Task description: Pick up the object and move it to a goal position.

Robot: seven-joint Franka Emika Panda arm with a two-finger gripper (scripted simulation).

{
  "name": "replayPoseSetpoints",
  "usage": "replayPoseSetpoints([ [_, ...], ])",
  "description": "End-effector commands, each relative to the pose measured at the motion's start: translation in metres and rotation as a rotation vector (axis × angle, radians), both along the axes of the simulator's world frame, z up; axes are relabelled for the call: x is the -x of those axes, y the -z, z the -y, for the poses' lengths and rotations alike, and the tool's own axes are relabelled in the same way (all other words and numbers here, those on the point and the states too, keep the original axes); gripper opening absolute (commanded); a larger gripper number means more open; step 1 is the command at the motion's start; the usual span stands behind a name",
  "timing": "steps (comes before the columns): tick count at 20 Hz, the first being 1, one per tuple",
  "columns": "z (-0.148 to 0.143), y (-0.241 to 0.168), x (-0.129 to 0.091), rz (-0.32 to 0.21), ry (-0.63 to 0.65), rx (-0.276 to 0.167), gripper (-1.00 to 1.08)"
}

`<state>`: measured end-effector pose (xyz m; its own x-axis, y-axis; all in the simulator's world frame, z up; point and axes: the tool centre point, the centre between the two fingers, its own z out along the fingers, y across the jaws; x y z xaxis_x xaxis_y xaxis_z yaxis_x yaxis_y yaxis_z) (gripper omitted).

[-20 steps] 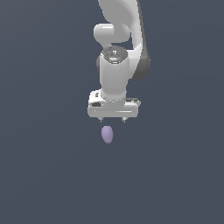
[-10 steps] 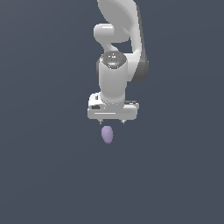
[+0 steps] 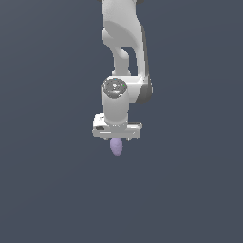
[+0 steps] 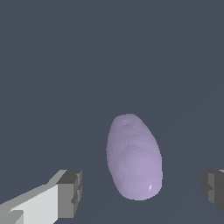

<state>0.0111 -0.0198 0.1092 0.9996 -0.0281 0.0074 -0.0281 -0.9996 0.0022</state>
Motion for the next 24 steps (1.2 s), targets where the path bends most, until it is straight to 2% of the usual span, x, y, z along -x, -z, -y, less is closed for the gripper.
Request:
replayPoseSetpoints([
  [1, 0.003, 0.010, 0.001, -0.004, 0.004, -0.002, 1.00],
  [9, 0.005, 0.018, 0.002, -0.008, 0.005, -0.002, 1.00],
  [18, 0.005, 0.059, 0.003, -0.008, 0.005, -0.002, 1.00],
  [23, 0.005, 0.067, 0.002, -0.008, 0.005, -0.002, 1.00],
  [24, 0.005, 0.067, 0.002, -0.008, 0.005, -0.002, -1.00],
])
